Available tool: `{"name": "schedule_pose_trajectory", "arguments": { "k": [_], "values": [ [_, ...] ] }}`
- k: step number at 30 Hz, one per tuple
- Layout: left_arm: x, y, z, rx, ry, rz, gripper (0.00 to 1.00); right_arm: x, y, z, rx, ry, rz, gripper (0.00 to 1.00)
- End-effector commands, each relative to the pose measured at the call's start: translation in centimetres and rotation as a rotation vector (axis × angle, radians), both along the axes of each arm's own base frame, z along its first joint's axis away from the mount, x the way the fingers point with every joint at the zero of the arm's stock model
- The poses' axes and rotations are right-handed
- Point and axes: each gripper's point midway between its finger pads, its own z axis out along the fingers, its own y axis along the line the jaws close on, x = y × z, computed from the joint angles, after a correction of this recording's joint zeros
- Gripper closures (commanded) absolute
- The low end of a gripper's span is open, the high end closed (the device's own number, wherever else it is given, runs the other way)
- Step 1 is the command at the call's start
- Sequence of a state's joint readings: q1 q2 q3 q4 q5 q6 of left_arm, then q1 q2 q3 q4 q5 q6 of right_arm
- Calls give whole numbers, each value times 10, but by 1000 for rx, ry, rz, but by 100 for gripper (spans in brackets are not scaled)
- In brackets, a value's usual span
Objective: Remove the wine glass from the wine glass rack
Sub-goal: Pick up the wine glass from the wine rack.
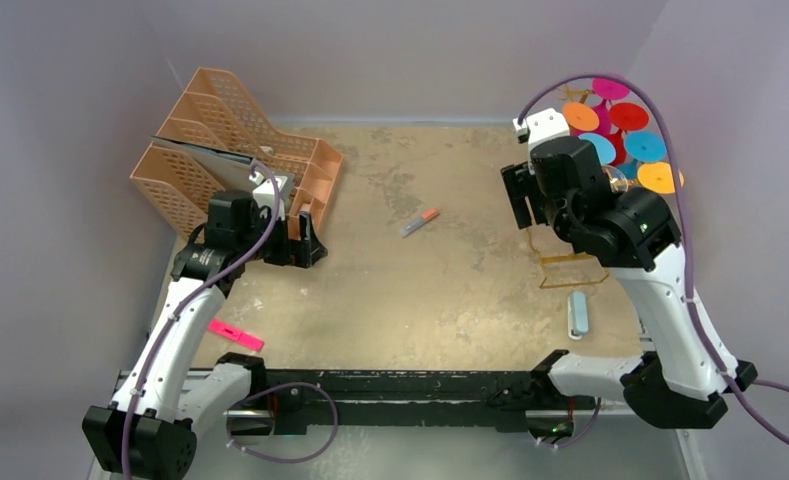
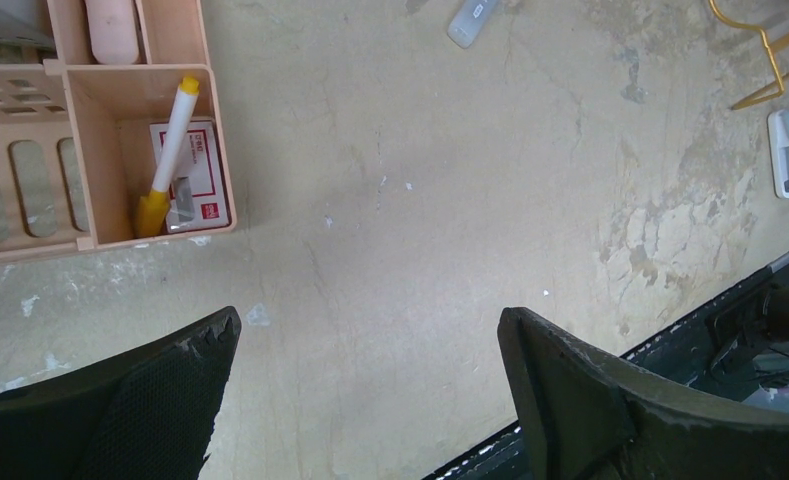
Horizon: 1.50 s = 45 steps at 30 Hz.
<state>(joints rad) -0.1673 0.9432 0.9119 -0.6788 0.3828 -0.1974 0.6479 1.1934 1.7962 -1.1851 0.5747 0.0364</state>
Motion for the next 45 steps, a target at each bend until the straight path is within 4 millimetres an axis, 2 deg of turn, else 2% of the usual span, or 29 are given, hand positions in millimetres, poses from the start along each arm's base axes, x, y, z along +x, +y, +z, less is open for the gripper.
{"name": "schedule_pose_trajectory", "arguments": {
  "k": [1, 3, 5, 7, 10, 14, 17, 21, 29, 39, 45],
  "values": [
    [1, -4, 3, -3, -17, -29, 0, 11, -38, 29, -213, -74, -133, 23],
    [3, -5, 1, -2, -7, -34, 0, 14, -41, 37, -209, -99, -148, 22],
    [3, -5, 0, 0, 2, -43, 0, 17, -52, 44, -178, -121, -198, 18],
    [3, -6, -1, -3, 11, -48, 0, 18, -61, 38, -52, -79, -231, 18],
    [2, -6, -2, -3, 8, -47, 0, 23, -57, 24, 128, 6, -258, 14],
    [2, -6, 0, -2, 0, -45, 0, 37, -50, 19, 385, 79, -291, 9],
    [1, -5, 0, -1, 0, -43, 0, 45, -59, 18, 472, 70, -340, 9],
    [2, -6, 0, -2, 0, -45, 0, 47, -82, 13, 473, 70, -416, 2],
    [2, -6, -1, -1, 4, -47, 0, 44, -104, 8, 359, 77, -448, 1],
    [2, -7, -3, -2, 13, -54, 0, 56, -118, 0, 237, 70, -406, 2],
    [2, -7, -3, -2, 12, -55, 0, 61, -128, -8, 184, 90, -438, 2]
  ]
}}
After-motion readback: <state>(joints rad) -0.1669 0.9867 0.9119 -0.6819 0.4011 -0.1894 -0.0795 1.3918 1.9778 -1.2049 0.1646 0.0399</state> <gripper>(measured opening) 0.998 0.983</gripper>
